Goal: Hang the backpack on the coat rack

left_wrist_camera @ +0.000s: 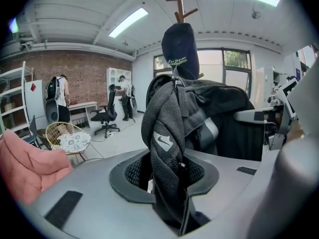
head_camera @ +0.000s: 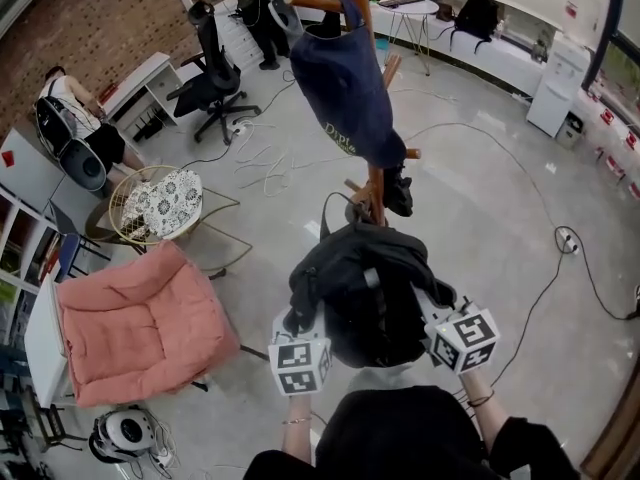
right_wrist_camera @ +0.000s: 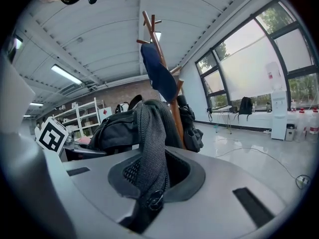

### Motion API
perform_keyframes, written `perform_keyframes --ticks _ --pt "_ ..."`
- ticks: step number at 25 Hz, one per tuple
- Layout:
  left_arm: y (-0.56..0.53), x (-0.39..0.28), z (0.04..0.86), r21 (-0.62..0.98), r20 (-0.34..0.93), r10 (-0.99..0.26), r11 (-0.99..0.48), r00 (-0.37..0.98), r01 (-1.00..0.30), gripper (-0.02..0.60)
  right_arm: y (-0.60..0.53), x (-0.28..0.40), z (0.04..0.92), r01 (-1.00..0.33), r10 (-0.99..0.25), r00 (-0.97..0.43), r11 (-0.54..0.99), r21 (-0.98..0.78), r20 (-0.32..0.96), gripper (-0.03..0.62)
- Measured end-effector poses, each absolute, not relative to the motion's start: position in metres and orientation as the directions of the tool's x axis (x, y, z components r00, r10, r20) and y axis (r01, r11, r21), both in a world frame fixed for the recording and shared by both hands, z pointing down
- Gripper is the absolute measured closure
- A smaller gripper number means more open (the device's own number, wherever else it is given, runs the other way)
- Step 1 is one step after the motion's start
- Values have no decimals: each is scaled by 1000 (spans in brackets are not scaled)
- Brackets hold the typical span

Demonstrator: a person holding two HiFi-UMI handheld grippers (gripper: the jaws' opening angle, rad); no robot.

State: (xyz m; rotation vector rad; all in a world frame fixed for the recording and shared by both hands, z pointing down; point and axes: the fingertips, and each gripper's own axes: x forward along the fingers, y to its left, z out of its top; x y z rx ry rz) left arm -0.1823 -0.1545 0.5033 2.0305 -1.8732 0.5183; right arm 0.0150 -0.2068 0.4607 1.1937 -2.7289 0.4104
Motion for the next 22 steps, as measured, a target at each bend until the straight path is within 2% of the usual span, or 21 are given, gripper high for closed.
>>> perform_keyframes --ticks 22 --pt "-223 -181 571 35 555 -815 -177 166 -984 449 -259 19 523 -831 -772 -557 520 -198 307 551"
